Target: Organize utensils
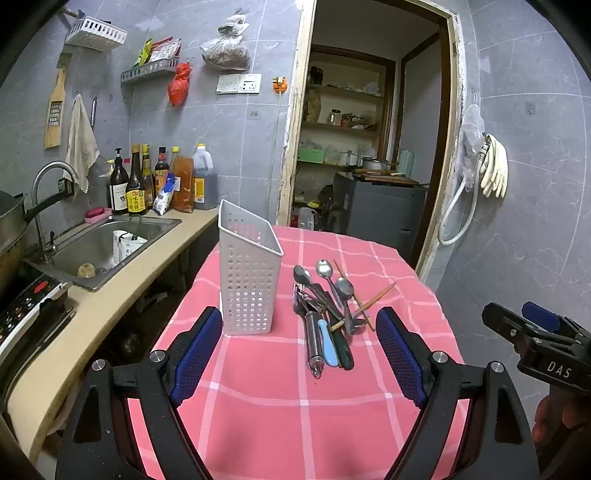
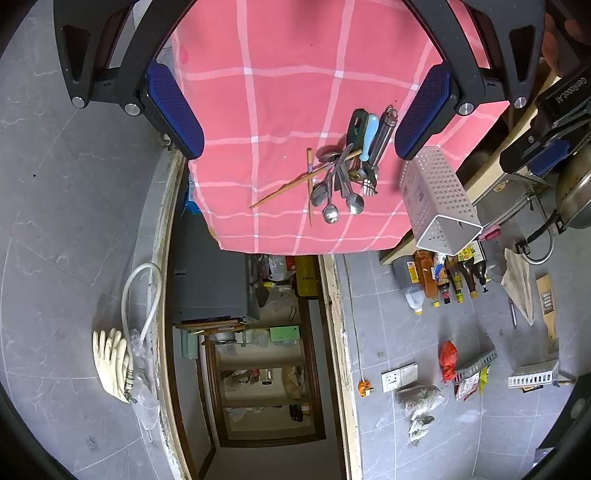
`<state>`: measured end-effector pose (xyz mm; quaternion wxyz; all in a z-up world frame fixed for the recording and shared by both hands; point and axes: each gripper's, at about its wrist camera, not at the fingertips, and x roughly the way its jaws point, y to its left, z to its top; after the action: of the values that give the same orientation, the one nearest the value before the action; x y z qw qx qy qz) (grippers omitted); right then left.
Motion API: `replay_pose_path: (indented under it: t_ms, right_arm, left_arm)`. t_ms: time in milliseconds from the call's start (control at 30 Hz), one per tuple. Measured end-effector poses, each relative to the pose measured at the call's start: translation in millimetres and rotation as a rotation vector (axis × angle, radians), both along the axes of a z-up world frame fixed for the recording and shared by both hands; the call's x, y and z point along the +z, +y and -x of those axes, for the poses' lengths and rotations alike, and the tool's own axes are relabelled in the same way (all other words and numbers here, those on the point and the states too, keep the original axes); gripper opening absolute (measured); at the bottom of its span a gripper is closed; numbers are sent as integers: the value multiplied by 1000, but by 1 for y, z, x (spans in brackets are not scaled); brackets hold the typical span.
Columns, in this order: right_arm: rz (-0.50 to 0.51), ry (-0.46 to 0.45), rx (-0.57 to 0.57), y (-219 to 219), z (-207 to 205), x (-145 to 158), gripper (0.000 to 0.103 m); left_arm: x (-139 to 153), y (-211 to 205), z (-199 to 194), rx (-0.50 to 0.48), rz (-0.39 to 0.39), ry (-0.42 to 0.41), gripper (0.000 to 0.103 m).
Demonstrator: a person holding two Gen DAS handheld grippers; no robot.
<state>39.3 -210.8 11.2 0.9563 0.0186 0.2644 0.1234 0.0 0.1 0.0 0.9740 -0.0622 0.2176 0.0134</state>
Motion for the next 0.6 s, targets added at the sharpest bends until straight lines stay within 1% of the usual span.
replay_pose_path:
  t_ms: [600]
  right_arm:
    - [-8, -3, 1, -2, 0, -1, 103]
  left_arm:
    - [0, 0, 0, -1, 2, 0, 81]
